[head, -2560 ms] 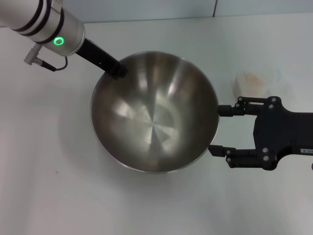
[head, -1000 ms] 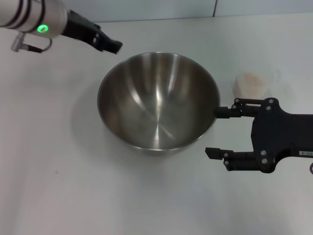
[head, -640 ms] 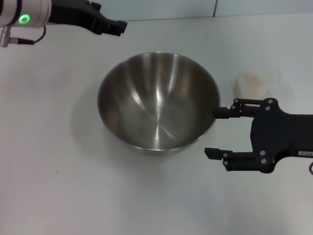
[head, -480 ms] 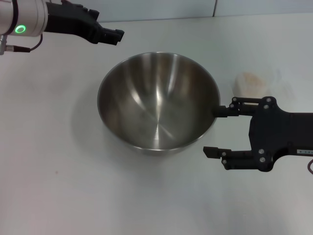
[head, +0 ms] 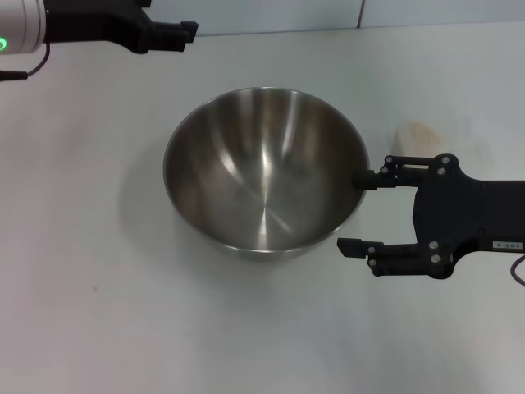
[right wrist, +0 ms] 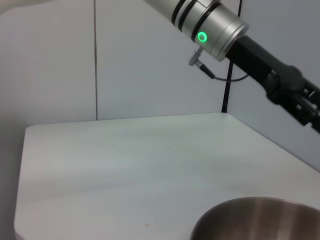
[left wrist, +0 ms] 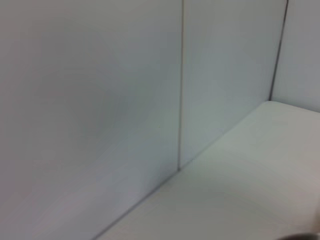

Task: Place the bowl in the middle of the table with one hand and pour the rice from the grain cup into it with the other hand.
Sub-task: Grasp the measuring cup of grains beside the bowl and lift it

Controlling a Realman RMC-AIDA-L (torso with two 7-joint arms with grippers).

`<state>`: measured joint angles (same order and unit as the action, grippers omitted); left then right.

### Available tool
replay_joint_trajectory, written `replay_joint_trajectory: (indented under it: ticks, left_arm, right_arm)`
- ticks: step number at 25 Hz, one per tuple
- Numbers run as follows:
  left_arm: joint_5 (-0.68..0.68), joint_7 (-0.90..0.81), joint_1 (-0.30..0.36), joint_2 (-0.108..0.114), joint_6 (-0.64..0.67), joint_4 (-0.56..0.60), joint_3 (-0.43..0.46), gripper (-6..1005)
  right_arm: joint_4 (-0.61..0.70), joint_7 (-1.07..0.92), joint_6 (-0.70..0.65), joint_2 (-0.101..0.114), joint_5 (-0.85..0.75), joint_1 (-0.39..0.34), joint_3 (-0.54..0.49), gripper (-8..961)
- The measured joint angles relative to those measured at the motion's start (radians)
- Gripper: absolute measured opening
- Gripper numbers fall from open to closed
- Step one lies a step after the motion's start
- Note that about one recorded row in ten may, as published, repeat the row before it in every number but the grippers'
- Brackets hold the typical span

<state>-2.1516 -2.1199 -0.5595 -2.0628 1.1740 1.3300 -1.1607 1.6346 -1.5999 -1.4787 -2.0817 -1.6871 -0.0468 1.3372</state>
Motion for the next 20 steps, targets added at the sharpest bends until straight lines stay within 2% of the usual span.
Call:
replay_joint_trajectory:
  ticks: [4,12,18,19,20]
  left_arm:
    - [0.022,0.017,-0.014,0.002,0.073,-0.035,0.035,809]
    - [0.273,0.258,0.096,0.0,0.084,-0.053,0.062,809]
    - [0.32,0.358,0.097,0.014,0.114,-0.155,0.119,809]
    - [0.328,0.365,0.07,0.03,0.14,-0.231,0.171,809]
    - [0.331,0.367,0.062,0.036,0.149,-0.251,0.185,809]
  right_arm:
    - [-0.013,0.0,0.0,0.0,0.0,0.016,-0.003,744]
    - [-0.039,-0.003,0.0,0.0,-0.002,0.044,-0.016,743]
    - [-0.042,-0.004,0.0,0.0,-0.002,0.056,-0.019,743]
    - [-0.042,-0.004,0.0,0.0,-0.002,0.059,-0.019,743]
    - [-0.043,-0.004,0.0,0.0,-0.002,0.061,-0.02,743]
